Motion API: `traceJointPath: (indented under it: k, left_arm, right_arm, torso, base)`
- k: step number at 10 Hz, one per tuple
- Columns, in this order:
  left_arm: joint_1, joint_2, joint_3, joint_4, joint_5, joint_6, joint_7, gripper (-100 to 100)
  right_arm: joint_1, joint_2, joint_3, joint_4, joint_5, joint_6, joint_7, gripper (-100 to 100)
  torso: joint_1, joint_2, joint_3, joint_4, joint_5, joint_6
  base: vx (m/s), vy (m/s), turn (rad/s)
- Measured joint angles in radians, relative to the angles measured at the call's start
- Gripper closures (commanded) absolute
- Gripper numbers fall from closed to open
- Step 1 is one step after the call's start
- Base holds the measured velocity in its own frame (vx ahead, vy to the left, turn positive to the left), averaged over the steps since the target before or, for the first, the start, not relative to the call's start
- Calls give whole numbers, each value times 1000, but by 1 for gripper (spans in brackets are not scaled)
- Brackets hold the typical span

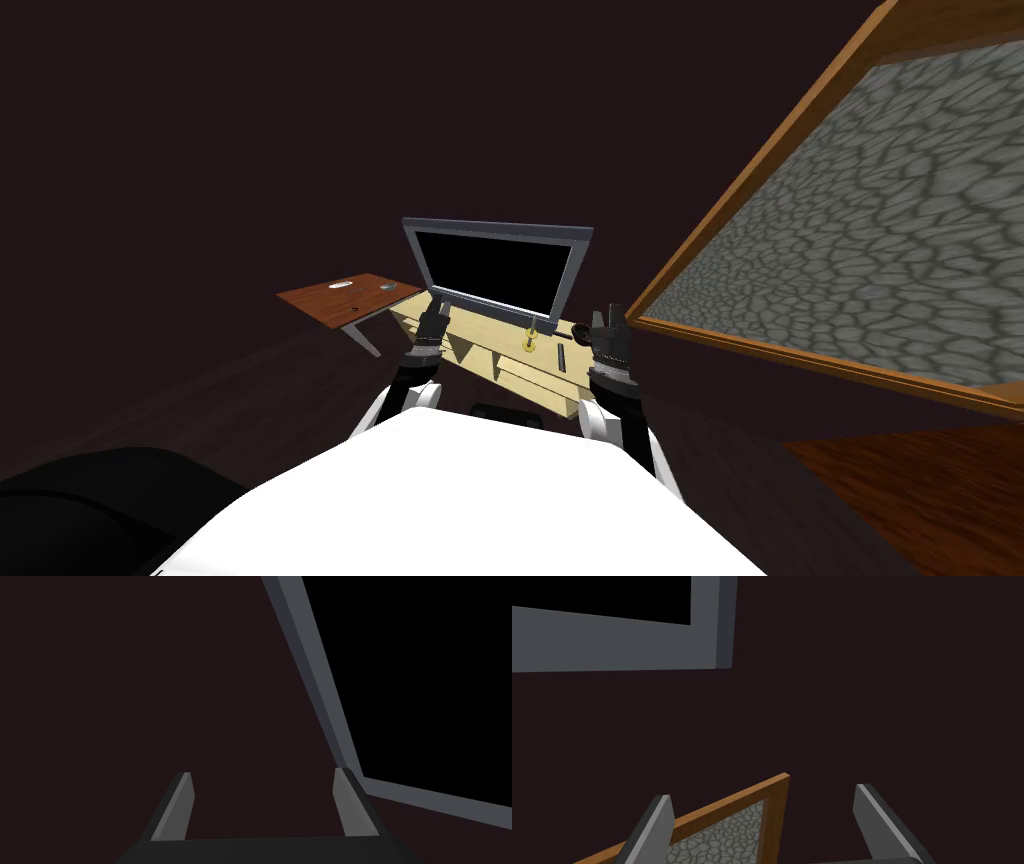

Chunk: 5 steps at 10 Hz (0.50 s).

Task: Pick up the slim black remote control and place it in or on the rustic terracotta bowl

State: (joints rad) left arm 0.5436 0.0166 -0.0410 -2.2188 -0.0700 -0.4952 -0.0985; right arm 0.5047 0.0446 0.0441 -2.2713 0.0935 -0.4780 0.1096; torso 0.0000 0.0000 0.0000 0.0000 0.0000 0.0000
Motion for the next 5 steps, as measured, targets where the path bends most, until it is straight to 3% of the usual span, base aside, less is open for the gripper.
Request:
traceJointPath:
  k: [5]
  left_arm:
    - [0,0,0,0,0,0,0,0]
  right_arm:
    - [23,-136,-7,28,70,-14,13,-100]
  torso:
    - [-4,2,1,0,-1,0]
  base:
    - [-24,-45,191]
